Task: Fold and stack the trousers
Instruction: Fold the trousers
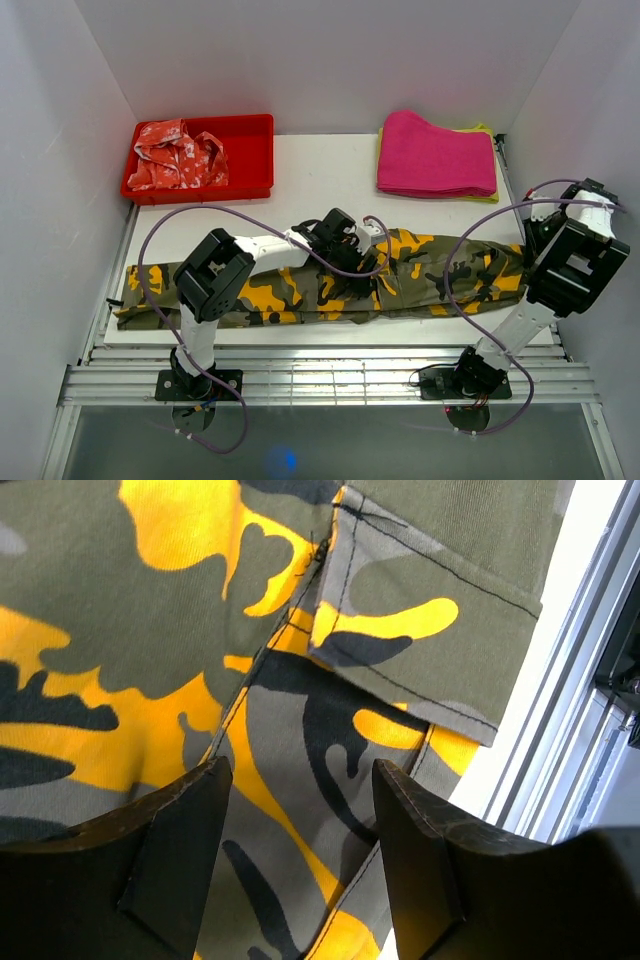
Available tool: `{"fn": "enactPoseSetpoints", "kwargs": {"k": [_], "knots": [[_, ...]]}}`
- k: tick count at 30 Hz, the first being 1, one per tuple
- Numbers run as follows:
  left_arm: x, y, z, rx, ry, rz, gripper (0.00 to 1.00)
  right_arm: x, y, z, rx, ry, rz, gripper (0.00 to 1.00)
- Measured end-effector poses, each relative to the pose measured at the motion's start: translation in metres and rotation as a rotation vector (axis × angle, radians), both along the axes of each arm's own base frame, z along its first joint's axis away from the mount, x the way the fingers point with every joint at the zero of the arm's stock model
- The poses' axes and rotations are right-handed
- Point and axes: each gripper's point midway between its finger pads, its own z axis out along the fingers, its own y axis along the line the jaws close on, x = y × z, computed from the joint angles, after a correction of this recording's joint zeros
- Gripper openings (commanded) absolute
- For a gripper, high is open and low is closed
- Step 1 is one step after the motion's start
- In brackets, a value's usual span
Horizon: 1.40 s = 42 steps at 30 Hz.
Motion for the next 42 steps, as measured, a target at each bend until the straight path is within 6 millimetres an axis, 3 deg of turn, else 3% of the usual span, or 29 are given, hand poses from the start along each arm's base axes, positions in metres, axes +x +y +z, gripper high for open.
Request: {"fn": "enactPoseSetpoints", "kwargs": {"k": [2, 3, 5, 8, 12, 17, 20, 23, 25, 28, 32, 35, 37, 42], "knots": [[0.002, 0.002, -0.001, 0.002, 0.005, 0.009, 0.71, -0.003, 0.000, -0.008, -0.024, 0.027, 0.018, 0.38], [0.003, 0.003, -0.001, 0.003, 0.006, 0.011, 0.71, -0.006, 0.001, -0.012, -0.036, 0.045, 0.034, 0.65], [0.003, 0.004, 0.000, 0.003, 0.004, 0.008, 0.71, -0.013, 0.006, -0.020, -0.048, 0.080, 0.076, 0.85], [0.001, 0.011, 0.004, 0.022, -0.007, -0.009, 0.72, -0.017, 0.015, -0.021, -0.060, 0.105, 0.138, 0.87], [0.006, 0.028, 0.028, 0.033, -0.027, 0.006, 0.73, -0.004, 0.036, 0.010, -0.096, 0.027, 0.224, 0.87], [0.055, 0.065, 0.082, -0.012, -0.102, 0.128, 0.72, 0.027, 0.098, 0.061, -0.073, -0.138, 0.386, 0.86], [0.092, 0.116, 0.091, -0.001, -0.101, 0.253, 0.72, 0.030, 0.145, 0.067, -0.012, -0.159, 0.501, 0.85], [0.114, 0.181, 0.076, 0.055, -0.047, 0.386, 0.72, 0.024, 0.192, 0.057, 0.064, -0.133, 0.599, 0.82], [0.118, 0.225, 0.063, 0.100, 0.005, 0.469, 0.70, 0.015, 0.217, 0.045, 0.107, -0.093, 0.649, 0.82], [0.107, 0.276, 0.043, 0.172, 0.071, 0.551, 0.68, -0.007, 0.243, 0.019, 0.150, -0.002, 0.700, 0.81], [0.071, 0.312, 0.019, 0.275, 0.133, 0.571, 0.66, -0.031, 0.247, -0.019, 0.154, 0.121, 0.697, 0.79], [0.044, 0.320, -0.001, 0.335, 0.173, 0.543, 0.65, -0.040, 0.232, -0.046, 0.109, 0.182, 0.661, 0.77], [0.035, 0.321, -0.014, 0.360, 0.200, 0.531, 0.64, -0.039, 0.226, -0.048, 0.096, 0.186, 0.627, 0.77], [0.062, 0.314, -0.015, 0.339, 0.244, 0.549, 0.62, -0.033, 0.208, -0.049, 0.089, 0.179, 0.526, 0.77]]}}
